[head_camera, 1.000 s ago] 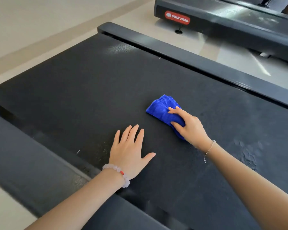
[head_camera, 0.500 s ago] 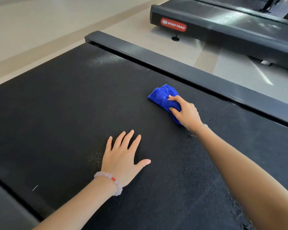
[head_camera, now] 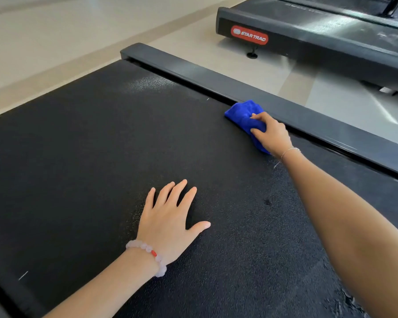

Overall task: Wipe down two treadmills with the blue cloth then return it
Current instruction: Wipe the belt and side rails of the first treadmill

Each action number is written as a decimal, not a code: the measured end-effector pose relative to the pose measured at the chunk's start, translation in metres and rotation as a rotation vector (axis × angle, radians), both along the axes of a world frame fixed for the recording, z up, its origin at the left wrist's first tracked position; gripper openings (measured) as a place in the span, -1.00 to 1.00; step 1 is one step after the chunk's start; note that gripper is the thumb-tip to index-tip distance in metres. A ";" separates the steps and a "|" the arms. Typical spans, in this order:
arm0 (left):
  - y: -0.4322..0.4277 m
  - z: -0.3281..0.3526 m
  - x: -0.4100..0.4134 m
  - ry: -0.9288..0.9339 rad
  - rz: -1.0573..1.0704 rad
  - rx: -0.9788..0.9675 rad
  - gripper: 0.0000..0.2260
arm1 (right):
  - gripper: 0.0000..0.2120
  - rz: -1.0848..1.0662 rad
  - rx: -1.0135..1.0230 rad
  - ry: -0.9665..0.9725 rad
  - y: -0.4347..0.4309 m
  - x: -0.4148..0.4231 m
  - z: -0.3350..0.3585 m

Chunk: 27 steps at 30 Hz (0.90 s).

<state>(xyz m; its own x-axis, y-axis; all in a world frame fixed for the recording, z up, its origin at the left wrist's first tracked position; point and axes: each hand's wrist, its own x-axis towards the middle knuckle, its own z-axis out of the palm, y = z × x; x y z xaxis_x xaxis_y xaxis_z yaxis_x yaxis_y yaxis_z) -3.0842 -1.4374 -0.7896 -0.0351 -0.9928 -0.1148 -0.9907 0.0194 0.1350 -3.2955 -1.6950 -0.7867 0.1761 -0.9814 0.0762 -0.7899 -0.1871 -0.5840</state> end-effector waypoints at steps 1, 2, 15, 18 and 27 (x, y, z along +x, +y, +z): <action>-0.001 -0.002 0.001 -0.008 -0.003 -0.014 -0.32 | -0.67 -0.001 -0.004 0.005 -0.005 -0.003 0.000; -0.001 -0.004 0.002 -0.022 -0.002 -0.037 -0.35 | -0.67 0.001 -0.007 0.009 -0.010 -0.005 0.000; -0.003 0.005 -0.001 -0.054 0.007 0.144 -0.29 | -0.66 0.026 0.044 -0.034 0.013 -0.011 0.002; -0.004 0.010 -0.001 -0.058 0.013 0.158 -0.33 | -0.66 0.019 0.035 -0.020 0.036 -0.013 0.002; 0.008 0.034 0.010 0.036 0.016 0.189 -0.37 | -0.67 0.042 0.060 -0.064 0.139 0.001 0.005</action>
